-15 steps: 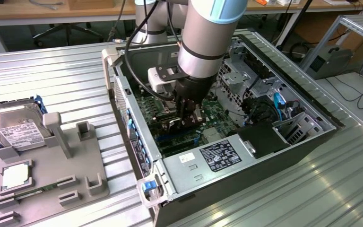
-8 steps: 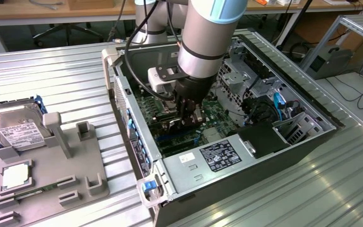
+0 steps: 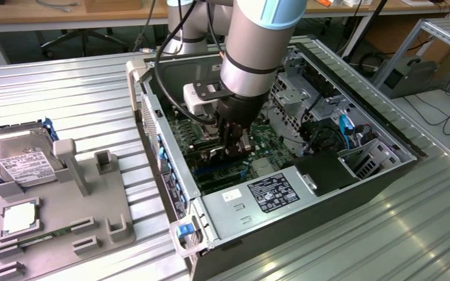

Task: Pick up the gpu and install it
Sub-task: 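Insert the gpu into the slot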

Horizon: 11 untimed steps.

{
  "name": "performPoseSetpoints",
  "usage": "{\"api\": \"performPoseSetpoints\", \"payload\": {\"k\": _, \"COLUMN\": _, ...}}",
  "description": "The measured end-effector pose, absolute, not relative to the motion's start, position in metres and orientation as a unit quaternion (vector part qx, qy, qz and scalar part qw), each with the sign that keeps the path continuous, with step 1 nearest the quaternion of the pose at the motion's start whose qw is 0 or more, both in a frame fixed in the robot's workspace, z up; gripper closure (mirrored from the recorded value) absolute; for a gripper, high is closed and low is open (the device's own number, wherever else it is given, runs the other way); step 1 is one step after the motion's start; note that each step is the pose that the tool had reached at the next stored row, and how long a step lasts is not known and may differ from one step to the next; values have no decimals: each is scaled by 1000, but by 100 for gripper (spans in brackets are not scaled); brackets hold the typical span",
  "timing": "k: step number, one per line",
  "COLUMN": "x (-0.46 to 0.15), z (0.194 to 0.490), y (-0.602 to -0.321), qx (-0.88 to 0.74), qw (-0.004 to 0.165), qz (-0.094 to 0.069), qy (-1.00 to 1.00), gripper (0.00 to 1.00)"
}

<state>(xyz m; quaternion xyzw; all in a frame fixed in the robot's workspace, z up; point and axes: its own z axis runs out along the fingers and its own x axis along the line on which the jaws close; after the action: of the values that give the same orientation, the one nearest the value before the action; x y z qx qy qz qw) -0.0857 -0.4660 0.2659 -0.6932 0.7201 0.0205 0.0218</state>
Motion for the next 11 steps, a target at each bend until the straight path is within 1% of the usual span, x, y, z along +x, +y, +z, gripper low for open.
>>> {"api": "performPoseSetpoints", "payload": {"k": 11, "x": -86, "z": 262, "y": -466, "qx": -696, "qw": 20, "qz": 19, "qy": 718, "gripper": 73}}
